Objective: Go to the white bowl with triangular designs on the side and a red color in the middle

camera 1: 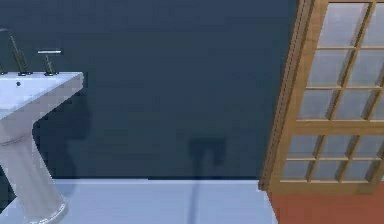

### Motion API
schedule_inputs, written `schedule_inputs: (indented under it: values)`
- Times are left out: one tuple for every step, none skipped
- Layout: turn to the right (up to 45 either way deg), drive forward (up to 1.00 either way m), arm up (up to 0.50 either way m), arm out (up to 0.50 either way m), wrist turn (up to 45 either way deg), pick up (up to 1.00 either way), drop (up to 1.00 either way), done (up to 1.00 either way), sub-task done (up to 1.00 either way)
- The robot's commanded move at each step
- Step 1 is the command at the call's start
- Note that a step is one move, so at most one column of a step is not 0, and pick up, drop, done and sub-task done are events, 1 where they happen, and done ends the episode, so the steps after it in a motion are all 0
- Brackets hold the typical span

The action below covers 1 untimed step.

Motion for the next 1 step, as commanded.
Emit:
schedule_inputs:
  values:
    - [-45.0, 0.0, 0.0, 0.0, 0.0, 0.0, 0.0, 0.0, 0.0]
